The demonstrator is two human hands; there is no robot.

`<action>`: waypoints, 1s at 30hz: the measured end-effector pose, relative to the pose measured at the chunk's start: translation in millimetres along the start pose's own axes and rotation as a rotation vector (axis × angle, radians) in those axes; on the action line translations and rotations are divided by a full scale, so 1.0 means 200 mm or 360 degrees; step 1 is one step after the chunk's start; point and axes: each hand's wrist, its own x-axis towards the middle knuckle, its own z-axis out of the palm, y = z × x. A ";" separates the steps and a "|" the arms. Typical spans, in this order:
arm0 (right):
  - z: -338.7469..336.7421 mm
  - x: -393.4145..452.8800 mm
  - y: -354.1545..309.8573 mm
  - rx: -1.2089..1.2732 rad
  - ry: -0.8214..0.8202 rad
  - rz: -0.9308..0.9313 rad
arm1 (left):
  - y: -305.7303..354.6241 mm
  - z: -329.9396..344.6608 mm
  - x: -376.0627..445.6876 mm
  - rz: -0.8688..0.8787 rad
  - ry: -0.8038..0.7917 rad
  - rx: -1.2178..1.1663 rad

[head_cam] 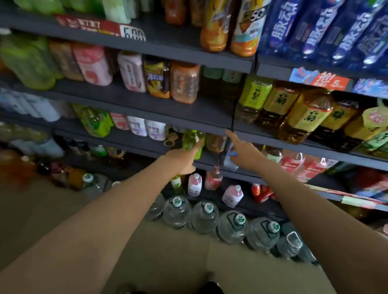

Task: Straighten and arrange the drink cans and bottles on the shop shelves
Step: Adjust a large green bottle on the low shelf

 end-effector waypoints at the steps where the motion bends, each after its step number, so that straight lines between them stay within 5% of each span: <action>1: 0.04 0.04 -0.06 -0.0014 0.0008 0.0018 | -0.07 0.01 -0.02 0.0024 0.0004 0.0013; 10: 0.63 0.36 -0.54 -0.0151 -0.0148 0.0185 | -0.85 0.18 0.02 -0.0025 0.0141 0.0105; 17: 0.87 0.62 -0.44 0.0145 -0.0057 0.0408 | -1.02 0.29 0.35 0.0049 0.0284 -0.0053; 25: 1.09 1.08 -0.07 0.0824 0.0607 0.0720 | -0.97 0.61 1.05 0.0261 0.0444 -0.0643; 30: 1.31 1.32 0.18 0.1394 0.0890 0.0466 | -0.93 0.78 1.39 0.0291 0.0439 -0.0913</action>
